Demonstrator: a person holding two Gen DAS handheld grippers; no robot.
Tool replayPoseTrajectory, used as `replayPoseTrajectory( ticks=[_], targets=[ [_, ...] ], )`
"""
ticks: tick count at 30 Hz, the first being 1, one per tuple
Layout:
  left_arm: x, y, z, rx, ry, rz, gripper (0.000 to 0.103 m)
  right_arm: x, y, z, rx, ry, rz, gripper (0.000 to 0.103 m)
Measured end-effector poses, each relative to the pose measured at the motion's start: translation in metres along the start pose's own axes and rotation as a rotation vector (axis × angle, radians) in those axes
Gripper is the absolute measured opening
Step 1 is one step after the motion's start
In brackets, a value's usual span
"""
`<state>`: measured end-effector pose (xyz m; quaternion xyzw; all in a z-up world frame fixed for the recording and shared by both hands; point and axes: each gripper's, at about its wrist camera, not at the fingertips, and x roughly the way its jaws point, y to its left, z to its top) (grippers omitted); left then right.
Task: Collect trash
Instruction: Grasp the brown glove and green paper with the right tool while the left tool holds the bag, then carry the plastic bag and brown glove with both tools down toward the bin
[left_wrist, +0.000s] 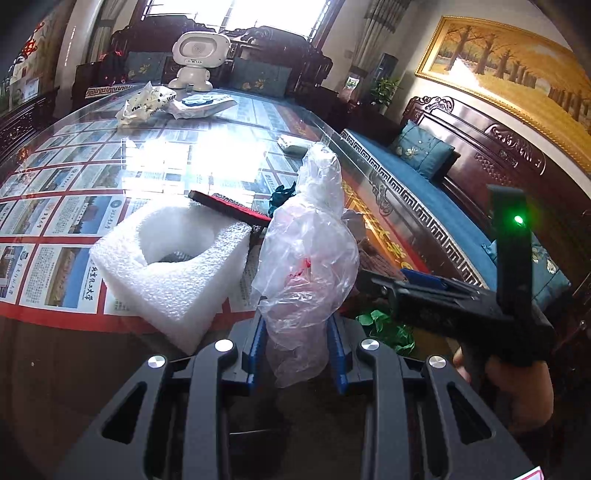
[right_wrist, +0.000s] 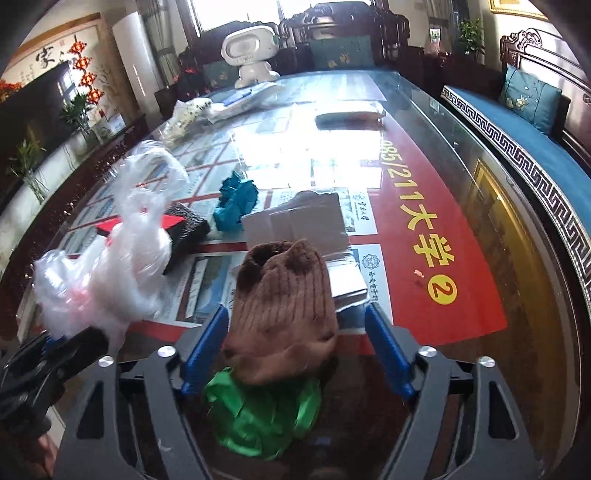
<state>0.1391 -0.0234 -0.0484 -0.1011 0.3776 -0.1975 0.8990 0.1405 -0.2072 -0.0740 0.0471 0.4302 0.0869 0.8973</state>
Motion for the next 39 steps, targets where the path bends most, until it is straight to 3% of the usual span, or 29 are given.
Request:
replayPoseTrajectory(
  ticks=[2, 6, 18, 26, 32, 39],
  targets=[
    [0.000, 0.001, -0.001, 0.000, 0.004, -0.004, 0.030, 0.005, -0.001, 0.000, -0.002, 0.022, 0.007, 0.039],
    [0.001, 0.002, -0.001, -0.001, 0.007, -0.014, 0.030, 0.003, 0.000, -0.002, -0.009, 0.005, 0.012, 0.023],
    [-0.003, 0.002, -0.003, 0.006, 0.006, -0.020, 0.030, -0.032, -0.003, -0.004, -0.029, -0.155, 0.067, 0.018],
    [-0.007, -0.006, -0.007, 0.020, 0.005, -0.024, 0.030, -0.040, -0.004, -0.004, -0.023, -0.177, 0.107, 0.018],
    [-0.014, -0.008, -0.013, 0.026, 0.009, -0.026, 0.030, -0.041, 0.001, -0.022, -0.028, -0.154, 0.113, 0.018],
    [-0.055, -0.010, -0.045, 0.069, 0.032, -0.047, 0.030, -0.098, 0.016, -0.060, -0.083, -0.219, 0.121, 0.018]
  ],
)
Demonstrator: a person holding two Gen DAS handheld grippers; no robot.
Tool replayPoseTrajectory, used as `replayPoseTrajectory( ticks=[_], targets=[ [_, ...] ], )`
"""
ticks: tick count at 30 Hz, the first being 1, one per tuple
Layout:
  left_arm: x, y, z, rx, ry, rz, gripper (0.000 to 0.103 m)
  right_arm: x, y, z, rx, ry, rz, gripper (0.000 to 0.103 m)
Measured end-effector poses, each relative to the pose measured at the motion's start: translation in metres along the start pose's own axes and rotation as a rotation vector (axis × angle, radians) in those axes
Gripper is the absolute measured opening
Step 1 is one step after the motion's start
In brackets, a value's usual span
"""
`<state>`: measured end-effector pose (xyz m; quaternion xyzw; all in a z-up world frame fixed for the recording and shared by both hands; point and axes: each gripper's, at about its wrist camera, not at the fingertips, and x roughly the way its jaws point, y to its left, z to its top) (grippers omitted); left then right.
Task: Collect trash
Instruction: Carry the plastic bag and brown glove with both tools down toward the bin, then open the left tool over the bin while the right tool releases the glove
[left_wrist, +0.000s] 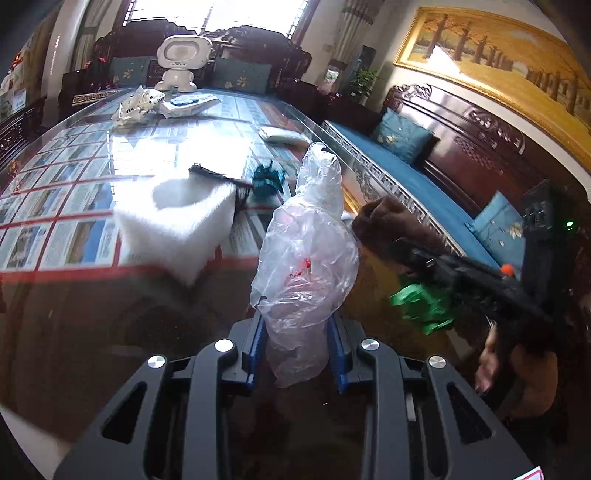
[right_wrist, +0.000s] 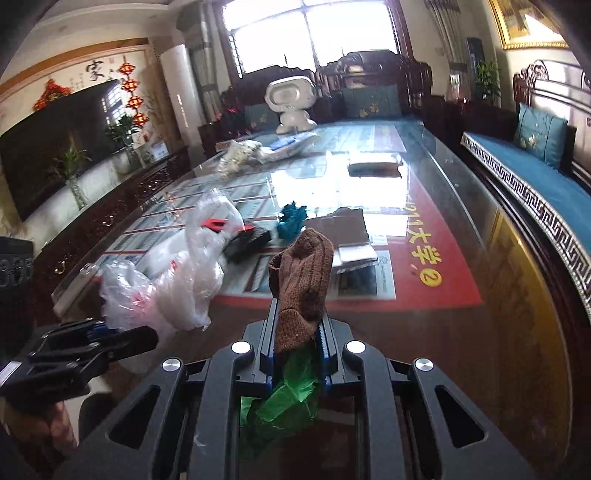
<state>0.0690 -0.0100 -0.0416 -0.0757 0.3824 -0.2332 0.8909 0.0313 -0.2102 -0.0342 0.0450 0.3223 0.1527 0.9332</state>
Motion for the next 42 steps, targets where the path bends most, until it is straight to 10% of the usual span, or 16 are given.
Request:
replayPoseTrajectory(
  ticks=[15, 27, 31, 42],
  targets=[
    [-0.078, -0.026, -0.137, 0.107, 0.194, -0.074, 0.031, -0.105, 0.066, -0.129, -0.022, 0.077, 0.095, 0.018],
    [-0.025, -0.018, -0.242, 0.092, 0.486, -0.088, 0.033, -0.084, 0.074, -0.229, 0.032, 0.275, 0.071, 0.018],
    [-0.005, -0.015, -0.256, 0.090, 0.556, -0.067, 0.055, -0.066, 0.064, -0.249, 0.066, 0.344, 0.061, 0.018],
    [0.006, -0.013, -0.242, 0.129, 0.521, 0.009, 0.062, -0.034, 0.062, -0.276, 0.081, 0.439, 0.047, 0.018]
  ],
)
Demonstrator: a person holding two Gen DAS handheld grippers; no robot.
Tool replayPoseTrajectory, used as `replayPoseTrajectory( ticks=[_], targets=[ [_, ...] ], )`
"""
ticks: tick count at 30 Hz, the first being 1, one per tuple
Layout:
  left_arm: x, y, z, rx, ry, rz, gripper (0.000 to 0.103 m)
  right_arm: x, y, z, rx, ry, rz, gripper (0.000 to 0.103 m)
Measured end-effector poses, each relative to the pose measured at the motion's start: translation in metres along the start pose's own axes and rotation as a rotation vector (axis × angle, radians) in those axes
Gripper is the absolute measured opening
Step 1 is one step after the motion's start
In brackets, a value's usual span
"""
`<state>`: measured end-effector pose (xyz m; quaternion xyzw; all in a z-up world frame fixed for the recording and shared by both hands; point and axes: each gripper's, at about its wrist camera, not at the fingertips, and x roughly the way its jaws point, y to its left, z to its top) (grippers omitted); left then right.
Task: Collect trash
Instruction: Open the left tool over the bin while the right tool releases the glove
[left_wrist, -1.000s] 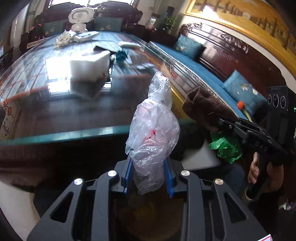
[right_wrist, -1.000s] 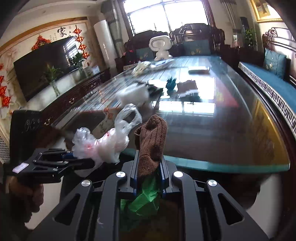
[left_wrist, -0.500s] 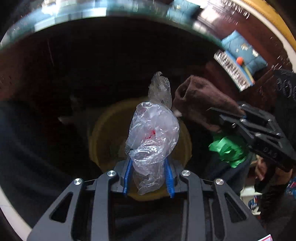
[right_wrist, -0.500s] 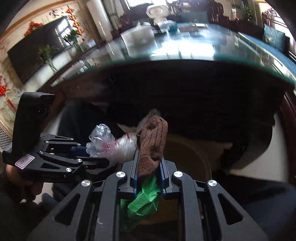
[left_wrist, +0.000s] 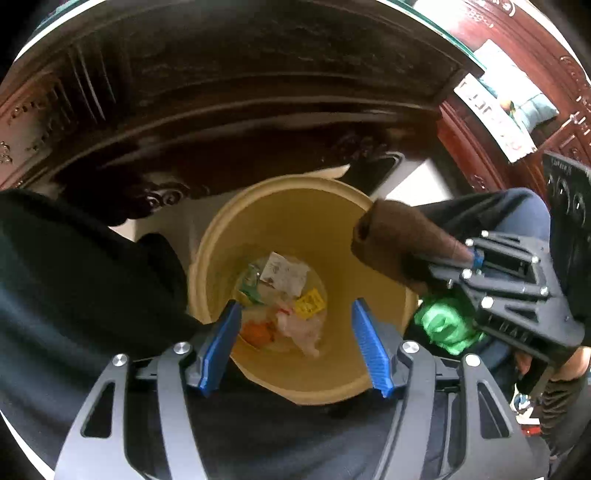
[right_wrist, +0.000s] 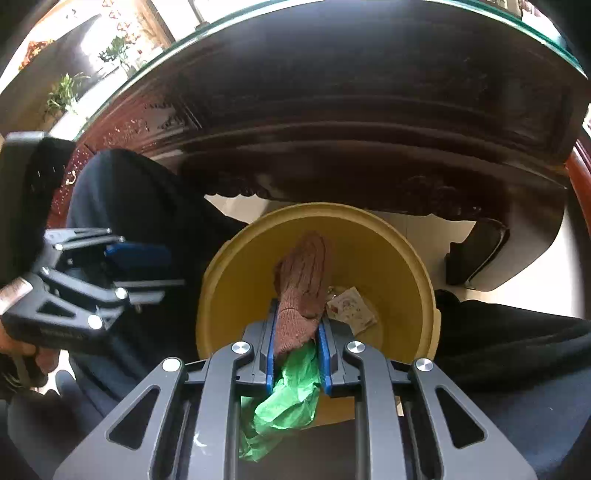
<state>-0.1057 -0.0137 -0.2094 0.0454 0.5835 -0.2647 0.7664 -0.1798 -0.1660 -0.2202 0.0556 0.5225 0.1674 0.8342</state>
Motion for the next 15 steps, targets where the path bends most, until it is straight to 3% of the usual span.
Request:
replayPoseTrajectory(
  ticks=[15],
  targets=[
    [0.001, 0.008, 0.012, -0.013, -0.002, 0.014, 0.062, 0.020, 0.000, -0.003, -0.004, 0.045, 0.007, 0.022]
  ],
)
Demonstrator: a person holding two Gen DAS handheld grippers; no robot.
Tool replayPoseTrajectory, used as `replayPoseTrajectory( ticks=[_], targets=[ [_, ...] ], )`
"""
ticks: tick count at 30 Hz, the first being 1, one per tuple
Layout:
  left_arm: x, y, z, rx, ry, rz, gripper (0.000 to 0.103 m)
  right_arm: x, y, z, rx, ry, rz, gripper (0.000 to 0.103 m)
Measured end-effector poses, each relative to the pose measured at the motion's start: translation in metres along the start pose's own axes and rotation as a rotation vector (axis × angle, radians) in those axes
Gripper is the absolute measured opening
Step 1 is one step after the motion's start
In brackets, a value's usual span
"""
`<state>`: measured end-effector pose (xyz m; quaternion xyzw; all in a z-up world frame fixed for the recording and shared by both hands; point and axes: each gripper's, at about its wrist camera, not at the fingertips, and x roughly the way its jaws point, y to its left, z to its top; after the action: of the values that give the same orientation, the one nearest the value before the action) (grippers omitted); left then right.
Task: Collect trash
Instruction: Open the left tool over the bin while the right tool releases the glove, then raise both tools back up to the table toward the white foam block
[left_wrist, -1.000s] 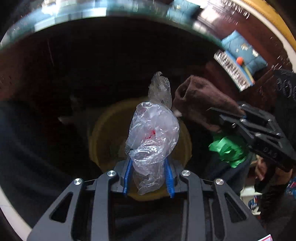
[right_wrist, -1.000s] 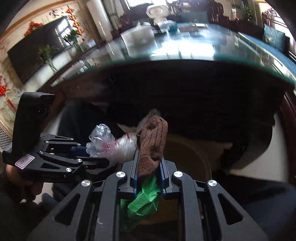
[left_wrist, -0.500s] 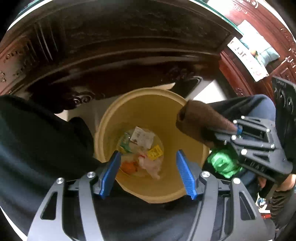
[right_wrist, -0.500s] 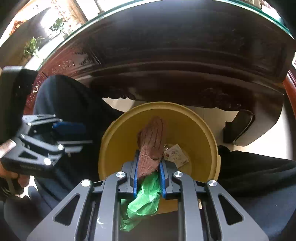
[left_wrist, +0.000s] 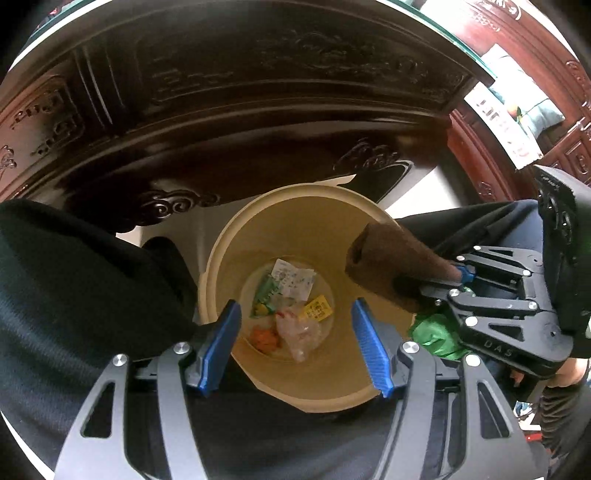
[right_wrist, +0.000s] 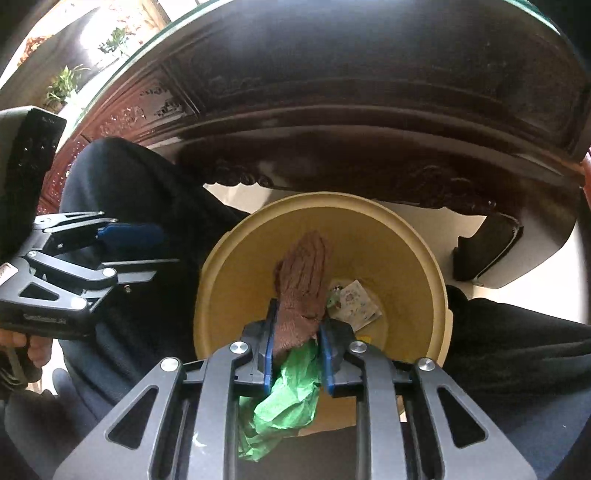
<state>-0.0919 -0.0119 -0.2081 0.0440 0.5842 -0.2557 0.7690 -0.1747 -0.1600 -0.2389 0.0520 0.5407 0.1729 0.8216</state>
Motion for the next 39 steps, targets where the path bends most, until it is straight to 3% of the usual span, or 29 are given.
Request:
replayPoseTrajectory(
  ticks=[5, 19, 25, 26, 30, 33, 35, 39],
  targets=[
    [0.000, 0.001, 0.002, -0.001, -0.002, -0.002, 0.062, 0.005, 0.000, 0.001, -0.004, 0.015, -0.015, 0.032],
    [-0.010, -0.001, 0.007, -0.001, -0.041, 0.003, 0.062, -0.003, -0.001, 0.003, 0.003, -0.006, -0.013, 0.033],
    [-0.041, 0.000, 0.022, -0.004, -0.156, 0.041, 0.062, -0.038, 0.005, 0.019, -0.043, -0.131, -0.004, 0.035],
    [-0.051, 0.001, 0.028, -0.008, -0.192, 0.048, 0.063, -0.045, 0.006, 0.023, -0.048, -0.159, -0.003, 0.039],
    [-0.094, 0.003, 0.050, -0.002, -0.338, 0.083, 0.070, -0.075, 0.008, 0.049, -0.088, -0.280, -0.017, 0.042],
    [-0.118, 0.003, 0.069, 0.001, -0.416, 0.109, 0.073, -0.096, 0.011, 0.074, -0.124, -0.371, -0.030, 0.048],
    [-0.133, 0.006, 0.084, -0.015, -0.472, 0.129, 0.083, -0.107, 0.012, 0.089, -0.134, -0.420, -0.031, 0.055],
    [-0.158, 0.010, 0.111, -0.027, -0.554, 0.149, 0.087, -0.129, 0.016, 0.118, -0.142, -0.533, -0.024, 0.068]
  ],
)
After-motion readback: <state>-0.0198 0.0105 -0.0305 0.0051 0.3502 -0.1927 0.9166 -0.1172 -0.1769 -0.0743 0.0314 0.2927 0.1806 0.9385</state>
